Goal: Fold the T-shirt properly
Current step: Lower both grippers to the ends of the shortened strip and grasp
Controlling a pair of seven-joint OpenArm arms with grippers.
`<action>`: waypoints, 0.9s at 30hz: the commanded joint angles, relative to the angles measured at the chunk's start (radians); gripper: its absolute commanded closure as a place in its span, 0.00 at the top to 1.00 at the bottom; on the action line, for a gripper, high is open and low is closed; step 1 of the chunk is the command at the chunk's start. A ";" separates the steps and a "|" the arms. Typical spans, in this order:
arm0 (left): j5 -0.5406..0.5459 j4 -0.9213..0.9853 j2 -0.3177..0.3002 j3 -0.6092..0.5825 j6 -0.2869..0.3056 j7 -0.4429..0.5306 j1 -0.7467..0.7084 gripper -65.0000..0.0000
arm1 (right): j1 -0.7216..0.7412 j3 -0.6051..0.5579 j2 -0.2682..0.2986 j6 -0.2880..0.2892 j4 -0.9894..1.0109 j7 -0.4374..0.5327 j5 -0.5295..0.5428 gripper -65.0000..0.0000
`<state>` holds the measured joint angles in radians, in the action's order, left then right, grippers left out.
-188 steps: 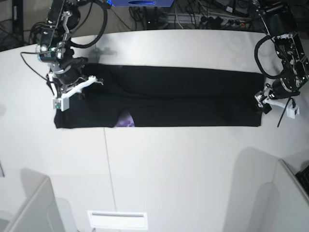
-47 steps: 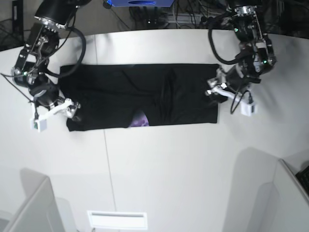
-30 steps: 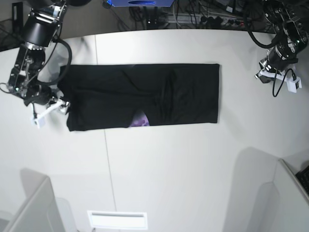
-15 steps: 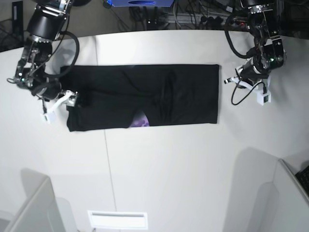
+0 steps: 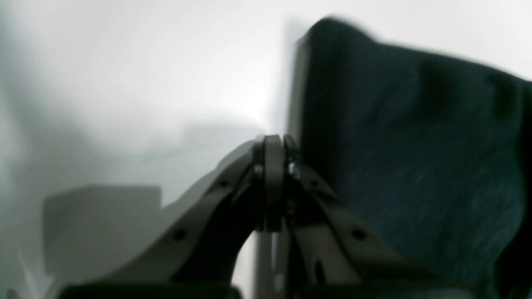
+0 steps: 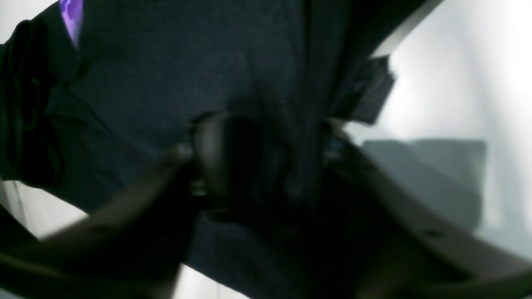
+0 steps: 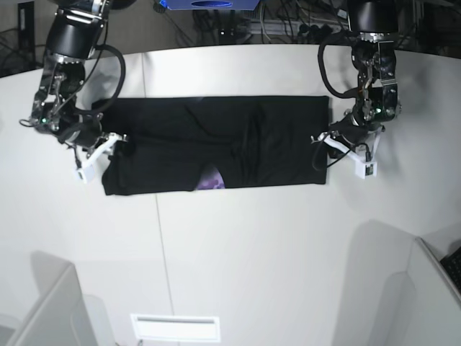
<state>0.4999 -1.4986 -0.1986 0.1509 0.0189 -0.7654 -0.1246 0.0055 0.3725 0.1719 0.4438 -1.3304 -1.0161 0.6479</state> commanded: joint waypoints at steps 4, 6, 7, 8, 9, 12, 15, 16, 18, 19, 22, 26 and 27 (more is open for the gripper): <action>-0.042 0.086 -0.002 -0.063 -0.023 -0.102 0.012 0.00 | 0.011 -0.008 0.001 -0.017 0.004 -0.027 -0.043 0.00; -0.042 0.094 -0.002 -0.086 -0.023 -0.102 0.023 0.00 | 0.020 -0.008 0.001 -0.018 -0.005 -0.027 -0.043 0.00; -0.042 0.094 -0.002 -0.098 -0.023 -0.102 0.032 0.00 | 0.029 -0.008 0.001 -0.018 -0.005 -0.028 -0.043 0.00; -0.042 0.094 -0.002 -0.110 -0.023 -0.102 0.036 0.00 | 0.037 -0.008 0.001 -0.018 -0.007 -0.028 -0.043 0.00; -0.042 0.094 -0.002 -0.124 -0.023 -0.102 0.046 0.00 | 0.041 -0.008 0.001 -0.018 -0.008 -0.028 -0.043 0.00; -0.042 0.094 -0.002 -0.175 -0.023 -0.102 0.078 0.00 | 0.041 -0.008 0.001 -0.018 -0.076 -0.027 -0.043 0.00; -0.042 0.092 -0.002 -0.213 -0.023 -0.105 0.112 0.00 | 0.038 -0.010 -0.001 -0.020 -0.148 -0.036 -0.043 0.00; -0.042 0.086 -0.002 -0.222 -0.023 -0.105 0.119 0.00 | 0.034 -0.010 -0.001 -0.020 -0.171 -0.036 -0.043 0.00; -0.042 0.068 -0.002 -0.218 -0.023 -0.107 0.122 0.00 | 0.021 -0.011 -0.001 -0.020 -0.211 -0.036 -0.043 0.00; -0.042 0.052 -0.003 -0.213 -0.023 -0.107 0.122 0.00 | 0.014 -0.011 -0.001 -0.021 -0.235 -0.036 -0.043 0.00; -0.034 -0.007 -0.042 -0.213 -0.023 -0.107 0.110 0.00 | -0.016 -0.011 -0.001 -0.076 -0.306 -0.036 -0.043 0.00; -0.034 -0.073 -0.089 -0.210 -0.024 -0.107 0.078 0.00 | -0.048 -0.060 -0.001 -0.099 -0.401 -0.036 -0.041 0.00; -0.033 -0.090 -0.101 -0.210 -0.024 -0.107 0.075 0.00 | -0.054 -0.076 -0.001 -0.099 -0.423 -0.036 -0.041 0.00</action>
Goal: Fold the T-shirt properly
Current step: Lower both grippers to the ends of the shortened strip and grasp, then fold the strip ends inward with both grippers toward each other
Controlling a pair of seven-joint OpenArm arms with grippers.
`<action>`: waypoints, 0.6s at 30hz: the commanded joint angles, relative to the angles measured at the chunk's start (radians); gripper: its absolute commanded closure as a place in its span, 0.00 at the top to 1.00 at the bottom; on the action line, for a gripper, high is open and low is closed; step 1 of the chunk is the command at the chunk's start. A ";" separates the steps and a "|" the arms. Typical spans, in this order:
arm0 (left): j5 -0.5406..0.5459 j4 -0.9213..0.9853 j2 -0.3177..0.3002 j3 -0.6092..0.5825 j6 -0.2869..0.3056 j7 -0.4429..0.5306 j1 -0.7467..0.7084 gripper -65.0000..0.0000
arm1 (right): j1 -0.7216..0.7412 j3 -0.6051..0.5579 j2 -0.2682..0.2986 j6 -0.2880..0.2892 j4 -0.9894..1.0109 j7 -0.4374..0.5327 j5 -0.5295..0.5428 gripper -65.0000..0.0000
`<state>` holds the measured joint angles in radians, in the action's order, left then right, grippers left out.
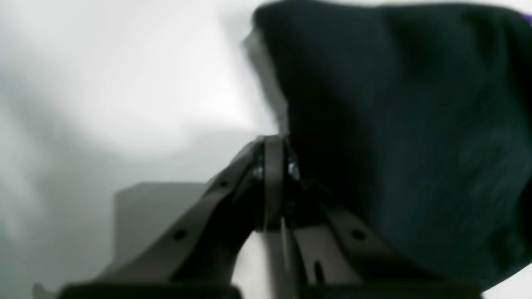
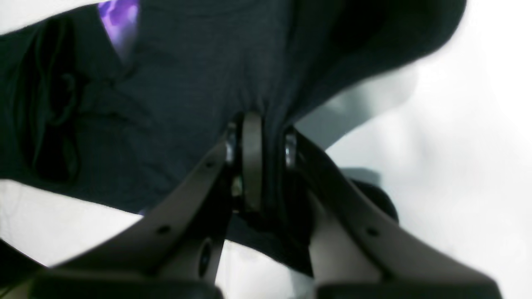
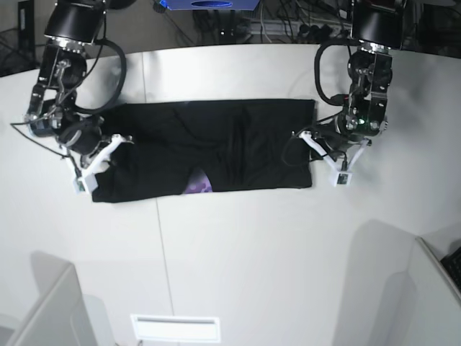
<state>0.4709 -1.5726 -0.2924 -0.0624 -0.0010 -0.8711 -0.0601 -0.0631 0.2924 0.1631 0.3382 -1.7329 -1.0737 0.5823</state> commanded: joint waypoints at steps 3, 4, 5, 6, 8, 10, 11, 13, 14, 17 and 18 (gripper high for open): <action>-0.004 -0.061 -0.038 0.031 -0.006 -0.001 -0.030 0.00 | -0.011 -0.035 0.008 -0.029 -0.077 0.026 0.023 0.00; -0.004 -0.073 -0.041 0.059 -0.006 -0.001 -0.048 0.00 | -0.014 -0.057 0.008 -0.054 -0.098 0.030 0.025 0.00; -0.005 -0.082 -0.041 0.089 -0.006 -0.001 -0.065 0.00 | -0.017 -0.080 0.008 -0.078 -0.117 0.030 0.025 0.00; -0.010 -0.088 -0.043 0.123 -0.006 -0.003 -0.082 0.00 | -0.022 -0.101 0.008 -0.103 -0.135 0.031 0.025 0.00; -0.011 -0.091 -0.043 0.186 -0.004 -0.015 -0.105 0.00 | -0.024 -0.134 0.008 -0.136 -0.169 0.031 0.026 0.00; -0.011 -0.091 -0.043 0.223 -0.004 -0.047 -0.111 0.00 | -0.020 -0.164 0.008 -0.156 -0.194 0.031 0.025 0.00; -0.011 -0.088 -0.043 0.238 -0.004 -0.066 -0.111 0.00 | -0.019 -0.181 0.008 -0.169 -0.207 0.031 0.025 0.00; -0.011 -0.084 -0.052 0.253 -0.004 -0.087 -0.122 0.00 | -0.019 -0.220 0.008 -0.195 -0.227 0.031 0.025 0.00; -0.011 -0.084 -0.057 0.249 -0.004 -0.089 -0.126 0.00 | -0.019 -0.239 0.008 -0.215 -0.236 0.031 0.026 0.00; -0.013 -0.082 -0.057 0.230 -0.004 -0.093 -0.128 0.00 | -0.017 -0.292 0.008 -0.268 -0.255 0.031 0.029 0.00; -0.013 -0.082 -0.057 0.220 -0.004 -0.093 -0.128 0.00 | -0.017 -0.305 0.008 -0.278 -0.256 0.031 0.029 0.00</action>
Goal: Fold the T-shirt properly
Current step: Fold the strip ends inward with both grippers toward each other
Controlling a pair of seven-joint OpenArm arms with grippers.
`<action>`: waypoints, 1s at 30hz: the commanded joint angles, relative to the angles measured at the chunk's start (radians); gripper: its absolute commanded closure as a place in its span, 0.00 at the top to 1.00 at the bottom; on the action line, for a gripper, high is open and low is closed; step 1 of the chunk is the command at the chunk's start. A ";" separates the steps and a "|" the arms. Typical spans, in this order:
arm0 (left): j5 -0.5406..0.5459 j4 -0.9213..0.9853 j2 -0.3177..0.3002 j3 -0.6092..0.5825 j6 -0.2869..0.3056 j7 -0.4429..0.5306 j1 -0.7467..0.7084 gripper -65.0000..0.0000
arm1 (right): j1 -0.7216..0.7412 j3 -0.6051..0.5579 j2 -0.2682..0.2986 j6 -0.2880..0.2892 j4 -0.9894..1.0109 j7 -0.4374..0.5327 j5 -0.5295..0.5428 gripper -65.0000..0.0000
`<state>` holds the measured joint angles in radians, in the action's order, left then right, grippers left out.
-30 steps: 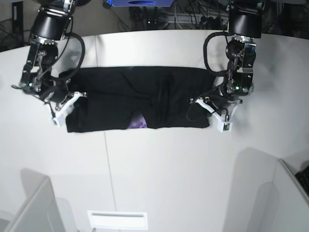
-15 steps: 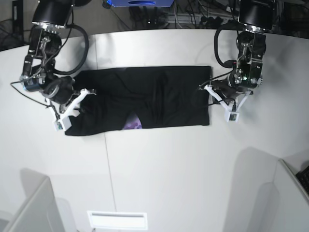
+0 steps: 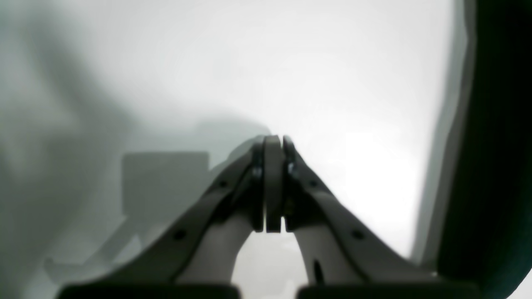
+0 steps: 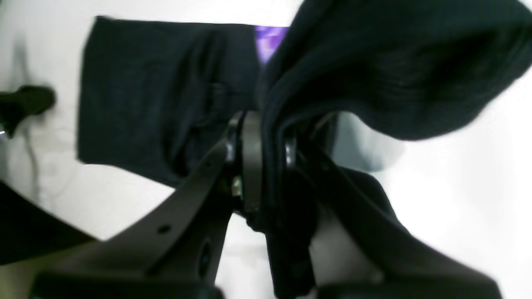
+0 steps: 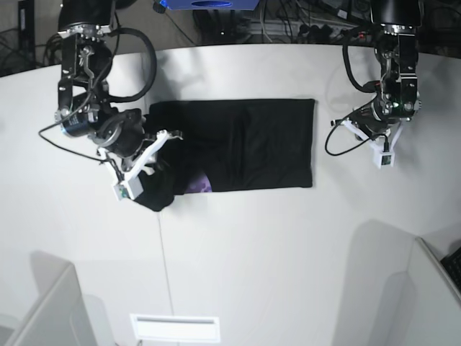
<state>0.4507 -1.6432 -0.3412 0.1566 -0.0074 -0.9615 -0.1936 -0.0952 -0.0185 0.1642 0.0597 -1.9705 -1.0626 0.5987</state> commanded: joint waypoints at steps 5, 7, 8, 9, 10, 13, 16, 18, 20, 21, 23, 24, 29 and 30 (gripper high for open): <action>0.007 0.011 -0.006 -0.081 0.002 -0.003 0.016 0.00 | 0.025 -0.047 -0.036 -0.011 -0.022 0.020 0.013 0.00; 0.007 0.045 -0.005 -0.114 0.001 -0.003 0.024 0.00 | 0.027 -0.047 -0.058 -0.011 -0.028 0.020 0.010 0.00; 0.007 0.061 -0.003 -0.134 0.001 -0.003 0.038 0.00 | 0.027 -0.047 -0.068 -0.011 -0.031 0.020 0.008 0.00; 0.007 0.079 -0.003 -0.153 0.001 -0.003 0.047 0.00 | 0.028 -0.047 -0.078 -0.011 -0.034 0.020 0.008 0.00; 0.007 0.094 -0.003 -0.168 0.001 -0.003 0.055 0.00 | 0.030 -0.047 -0.085 -0.011 -0.036 0.020 0.008 0.00; 0.007 0.128 0.000 -0.203 0.001 -0.001 0.076 0.00 | 0.044 -0.048 -0.097 -0.011 -0.034 0.022 0.008 0.00; 0.007 0.136 0.017 -0.246 -0.001 -0.003 0.104 0.00 | 0.056 -0.048 -0.099 -0.010 -0.034 0.049 0.013 0.00; 0.007 0.140 0.032 -0.268 -0.003 -0.003 0.128 0.00 | 0.056 -0.048 -0.097 -0.010 -0.034 0.069 0.013 0.00; 0.007 0.143 0.058 -0.283 -0.003 -0.004 0.150 0.00 | 0.058 -0.042 -0.096 -0.010 -0.034 0.077 0.013 0.00; 0.007 0.148 0.067 -0.291 -0.003 -0.004 0.156 0.00 | 0.061 -0.041 -0.096 -0.010 -0.034 0.077 0.013 0.00; 0.007 0.163 0.086 -0.309 -0.003 -0.004 0.184 0.00 | 0.065 -0.041 -0.094 -0.010 -0.034 0.077 0.013 0.00; 0.007 0.177 0.095 -0.320 -0.003 -0.004 0.196 0.00 | 0.065 -0.042 -0.096 -0.010 -0.034 0.077 0.013 0.00; 0.007 0.239 0.135 -0.352 -0.003 -0.004 0.257 0.00 | 0.065 -0.047 -0.116 -0.010 -0.034 0.097 0.013 0.00; 0.007 0.248 0.136 -0.358 -0.003 -0.004 0.268 0.00 | 0.064 -0.047 -0.122 -0.010 -0.034 0.111 0.013 0.00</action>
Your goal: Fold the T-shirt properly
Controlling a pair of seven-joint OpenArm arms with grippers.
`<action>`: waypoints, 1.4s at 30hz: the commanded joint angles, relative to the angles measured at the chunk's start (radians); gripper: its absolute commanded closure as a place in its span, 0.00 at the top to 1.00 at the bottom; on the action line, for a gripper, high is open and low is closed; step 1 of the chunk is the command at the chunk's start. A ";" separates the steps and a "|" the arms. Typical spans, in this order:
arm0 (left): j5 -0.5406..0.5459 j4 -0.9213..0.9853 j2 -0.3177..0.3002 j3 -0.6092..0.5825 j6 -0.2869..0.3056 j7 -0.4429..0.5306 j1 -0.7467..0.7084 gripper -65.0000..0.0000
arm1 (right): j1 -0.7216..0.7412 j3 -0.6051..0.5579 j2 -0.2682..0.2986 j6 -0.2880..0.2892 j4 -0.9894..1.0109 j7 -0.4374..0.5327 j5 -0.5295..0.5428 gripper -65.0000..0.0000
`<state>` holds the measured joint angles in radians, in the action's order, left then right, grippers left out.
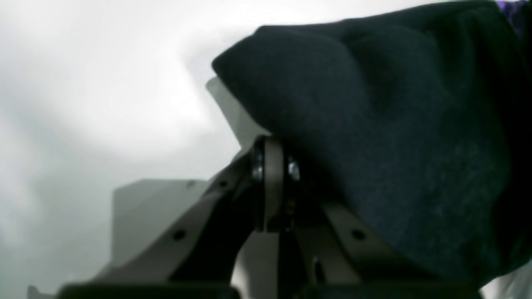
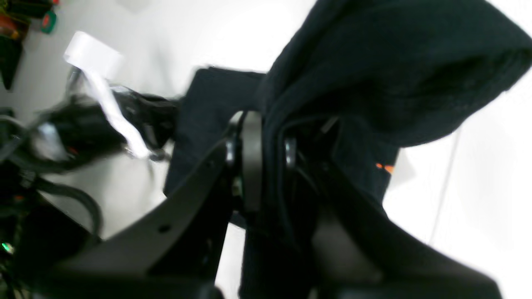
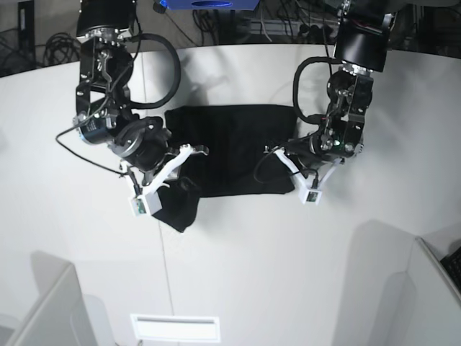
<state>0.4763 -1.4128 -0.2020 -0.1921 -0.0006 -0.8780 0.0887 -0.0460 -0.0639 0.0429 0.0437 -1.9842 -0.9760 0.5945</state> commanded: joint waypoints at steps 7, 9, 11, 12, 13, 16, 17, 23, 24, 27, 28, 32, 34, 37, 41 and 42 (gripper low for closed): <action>-0.018 0.019 0.006 -0.008 -0.009 -0.088 0.018 0.00 | 0.013 -0.003 -0.015 0.006 -0.013 0.073 0.015 0.00; -0.018 0.019 0.005 -0.007 -0.009 -0.088 0.018 0.00 | 0.011 -0.003 -0.027 0.006 -0.013 0.072 0.012 0.00; -0.017 0.007 0.005 -0.007 -0.009 -0.088 0.013 0.00 | 0.004 -0.003 -0.030 0.006 -0.013 0.073 0.017 0.00; -0.017 -0.006 0.003 -0.005 -0.009 -0.088 0.007 0.00 | -0.002 -0.003 -0.039 0.006 -0.013 0.073 0.017 0.00; -0.017 -0.020 0.002 -0.005 -0.009 -0.088 0.004 0.00 | -0.009 -0.003 -0.056 0.006 -0.013 0.073 0.017 0.00; -0.017 -0.052 -0.030 -0.005 -0.009 -0.088 -0.023 0.00 | -0.016 -0.006 -0.090 0.006 -0.011 0.073 0.014 0.00; -0.014 -0.059 -0.034 -0.005 -0.009 -0.088 -0.030 0.00 | -0.021 -0.020 -0.097 0.006 -0.011 0.075 0.011 0.00; -0.011 -0.079 -0.061 0.042 -0.009 -0.088 -0.059 0.00 | -0.039 -0.139 -0.102 0.002 0.024 0.162 0.009 0.00; -0.011 -0.096 -0.063 0.064 -0.009 -0.088 -0.070 0.00 | -0.044 -0.153 -0.102 -0.014 0.038 0.185 0.009 0.00; -0.011 -0.151 -0.075 0.128 -0.009 -0.089 -0.111 0.00 | -0.044 -0.169 -0.096 -0.057 0.069 0.236 0.009 0.00; -0.009 -0.171 -0.093 0.144 -0.009 -0.089 -0.132 0.00 | -0.042 -0.170 -0.096 -0.057 0.073 0.240 0.009 0.00; -0.009 -0.244 -0.124 0.216 -0.006 -0.126 -0.200 0.00 | -0.036 -0.172 -0.096 -0.057 0.075 0.245 0.009 0.00; -0.009 -0.279 -0.124 0.276 -0.005 -0.160 -0.231 0.00 | -0.036 -0.172 -0.102 -0.057 0.089 0.245 0.009 0.00; -0.009 -0.339 -0.124 0.374 -0.005 -0.194 -0.275 0.00 | -0.036 -0.213 -0.105 -0.058 0.133 0.251 0.009 0.00; -0.008 -0.394 -0.124 0.466 -0.005 -0.232 -0.313 0.00 | -0.042 -0.254 -0.105 -0.060 0.179 0.311 0.009 0.00; -0.008 -0.394 -0.124 0.483 -0.005 -0.237 -0.323 0.00 | -0.039 -0.264 -0.104 -0.060 0.193 0.323 0.009 0.00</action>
<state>0.4686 -1.7908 -0.3161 0.2855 -0.0036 -1.1179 -0.2333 -0.1001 -0.3275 -0.0555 -0.0261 -1.7752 -0.6659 0.5945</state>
